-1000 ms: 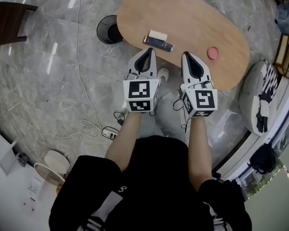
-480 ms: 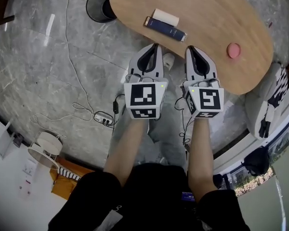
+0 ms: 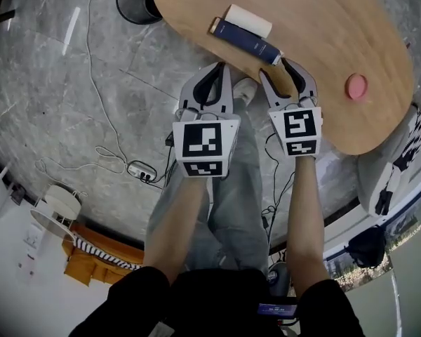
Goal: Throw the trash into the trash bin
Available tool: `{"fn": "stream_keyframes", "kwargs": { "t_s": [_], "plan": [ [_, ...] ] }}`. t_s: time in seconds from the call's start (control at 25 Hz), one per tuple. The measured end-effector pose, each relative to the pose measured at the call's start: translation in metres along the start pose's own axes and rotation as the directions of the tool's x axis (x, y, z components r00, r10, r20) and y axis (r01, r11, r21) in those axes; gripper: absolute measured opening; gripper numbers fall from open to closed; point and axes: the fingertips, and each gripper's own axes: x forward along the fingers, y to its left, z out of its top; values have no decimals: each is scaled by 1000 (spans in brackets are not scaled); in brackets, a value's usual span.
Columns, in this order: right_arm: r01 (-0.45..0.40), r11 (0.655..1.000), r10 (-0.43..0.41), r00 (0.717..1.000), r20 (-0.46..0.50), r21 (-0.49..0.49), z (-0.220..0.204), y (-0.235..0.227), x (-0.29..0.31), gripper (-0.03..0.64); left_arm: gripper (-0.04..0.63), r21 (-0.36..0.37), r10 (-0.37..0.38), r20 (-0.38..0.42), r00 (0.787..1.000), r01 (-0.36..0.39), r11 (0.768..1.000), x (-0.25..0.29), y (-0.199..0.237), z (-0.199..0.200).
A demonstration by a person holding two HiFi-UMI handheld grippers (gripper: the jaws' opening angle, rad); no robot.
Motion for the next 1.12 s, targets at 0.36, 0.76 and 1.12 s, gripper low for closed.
{"fn": "stream_keyframes", "kwargs": {
  "t_s": [0.36,0.76,1.12],
  "plan": [
    [-74,944,28,989,-146,-323,-20,-12,54,197,6,-7,59,-25,998,-59,998,-7,26,-18],
    [-112,976,86,986,-144,-184,-20,18,49,179,6,-72,111,2,994,-111,991,-24,51,-24],
    [-251,962,252,968,1,106,43,115,58,178,6,-154,203,27,979,-196,968,-59,106,-31]
  ]
}}
